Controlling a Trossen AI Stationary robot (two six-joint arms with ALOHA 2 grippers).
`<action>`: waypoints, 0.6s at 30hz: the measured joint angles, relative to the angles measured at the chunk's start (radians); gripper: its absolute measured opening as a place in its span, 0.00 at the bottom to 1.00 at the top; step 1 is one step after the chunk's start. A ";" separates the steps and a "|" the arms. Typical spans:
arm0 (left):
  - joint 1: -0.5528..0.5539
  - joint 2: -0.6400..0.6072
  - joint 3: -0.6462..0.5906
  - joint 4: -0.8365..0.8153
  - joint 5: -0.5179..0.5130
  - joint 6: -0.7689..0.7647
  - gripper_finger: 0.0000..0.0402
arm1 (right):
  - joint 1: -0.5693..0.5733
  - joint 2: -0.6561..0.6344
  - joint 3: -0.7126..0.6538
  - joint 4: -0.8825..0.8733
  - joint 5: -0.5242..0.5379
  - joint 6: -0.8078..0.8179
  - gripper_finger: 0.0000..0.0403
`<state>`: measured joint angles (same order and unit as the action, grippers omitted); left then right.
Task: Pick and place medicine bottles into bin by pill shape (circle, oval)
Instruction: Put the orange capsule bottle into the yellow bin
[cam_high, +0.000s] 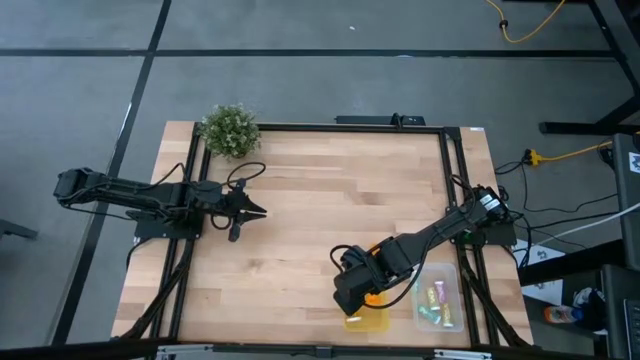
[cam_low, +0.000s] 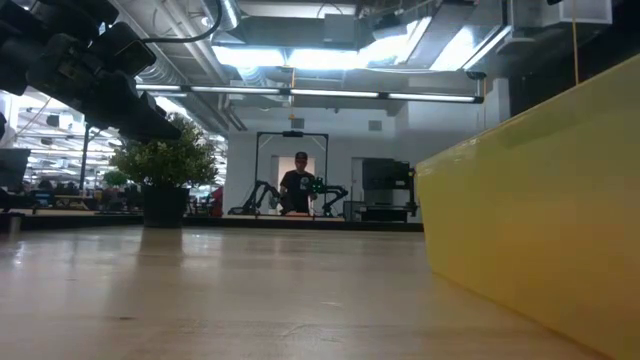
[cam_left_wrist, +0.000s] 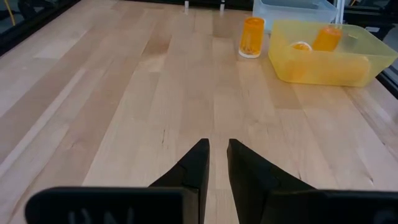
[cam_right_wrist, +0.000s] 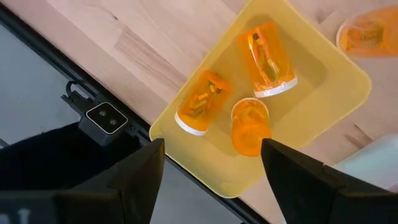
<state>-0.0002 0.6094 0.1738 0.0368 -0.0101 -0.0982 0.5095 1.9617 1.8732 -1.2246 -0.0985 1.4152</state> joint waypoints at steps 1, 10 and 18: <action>0.000 0.000 0.000 0.000 0.000 0.000 0.13 | -0.001 0.000 0.000 -0.002 0.000 0.010 0.67; 0.000 0.000 0.000 0.000 0.000 -0.002 0.13 | -0.007 -0.006 -0.001 -0.103 0.008 0.020 0.67; 0.000 0.000 0.000 0.000 0.000 -0.003 0.13 | -0.016 -0.029 -0.001 -0.209 0.027 0.018 0.67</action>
<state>-0.0005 0.6094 0.1738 0.0364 -0.0105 -0.1013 0.4933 1.9330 1.8725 -1.4340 -0.0719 1.4334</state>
